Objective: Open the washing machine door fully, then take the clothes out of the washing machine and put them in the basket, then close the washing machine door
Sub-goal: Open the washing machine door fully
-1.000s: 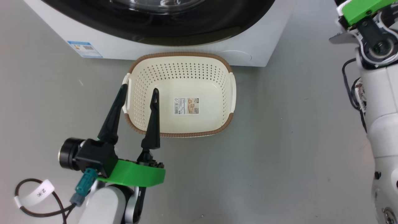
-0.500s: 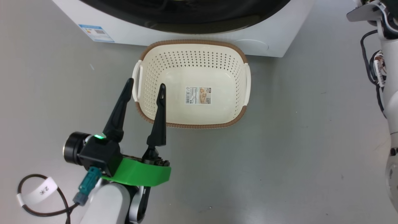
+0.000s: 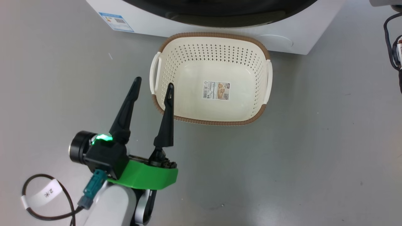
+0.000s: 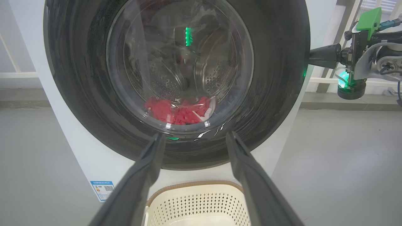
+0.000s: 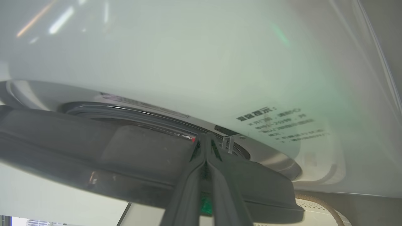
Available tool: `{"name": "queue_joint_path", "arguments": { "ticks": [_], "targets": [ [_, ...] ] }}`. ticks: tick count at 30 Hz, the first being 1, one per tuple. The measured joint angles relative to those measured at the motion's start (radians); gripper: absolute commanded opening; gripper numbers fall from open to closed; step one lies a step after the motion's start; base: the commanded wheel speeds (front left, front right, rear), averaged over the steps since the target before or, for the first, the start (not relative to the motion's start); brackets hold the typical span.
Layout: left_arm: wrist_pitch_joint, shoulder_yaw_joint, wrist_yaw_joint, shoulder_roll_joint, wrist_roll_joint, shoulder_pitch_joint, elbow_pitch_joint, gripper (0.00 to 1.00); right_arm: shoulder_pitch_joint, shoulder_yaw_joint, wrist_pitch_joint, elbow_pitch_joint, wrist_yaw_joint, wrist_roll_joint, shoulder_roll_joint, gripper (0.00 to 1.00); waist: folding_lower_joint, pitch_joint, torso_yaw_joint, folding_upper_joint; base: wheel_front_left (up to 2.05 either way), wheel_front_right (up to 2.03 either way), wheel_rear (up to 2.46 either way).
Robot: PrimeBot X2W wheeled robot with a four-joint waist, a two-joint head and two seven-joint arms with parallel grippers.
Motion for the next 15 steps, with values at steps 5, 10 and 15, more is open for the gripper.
{"name": "queue_joint_path", "arguments": {
  "ticks": [5, 10, 15],
  "targets": [
    [-0.003, -0.006, 0.001, 0.000, 0.000, 0.000, 0.000, 1.00, -0.017, 0.002, 0.017, 0.026, 0.000, -0.006, -0.006, 0.00, 0.0000, 0.004, 0.010, 0.0000, 0.00, 0.00, 0.00],
    [-0.006, -0.013, 0.001, -0.001, -0.002, -0.002, 0.005, 1.00, -0.017, 0.001, 0.051, 0.040, -0.001, 0.004, -0.012, 0.00, 0.0000, 0.004, 0.018, 0.0000, 0.00, 0.00, 0.00],
    [-0.008, -0.014, 0.001, -0.001, -0.003, -0.003, 0.008, 1.00, -0.017, 0.001, 0.096, 0.033, -0.005, 0.026, -0.017, 0.00, 0.0000, 0.006, 0.021, 0.0000, 0.00, 0.00, 0.00]
  ]
}}
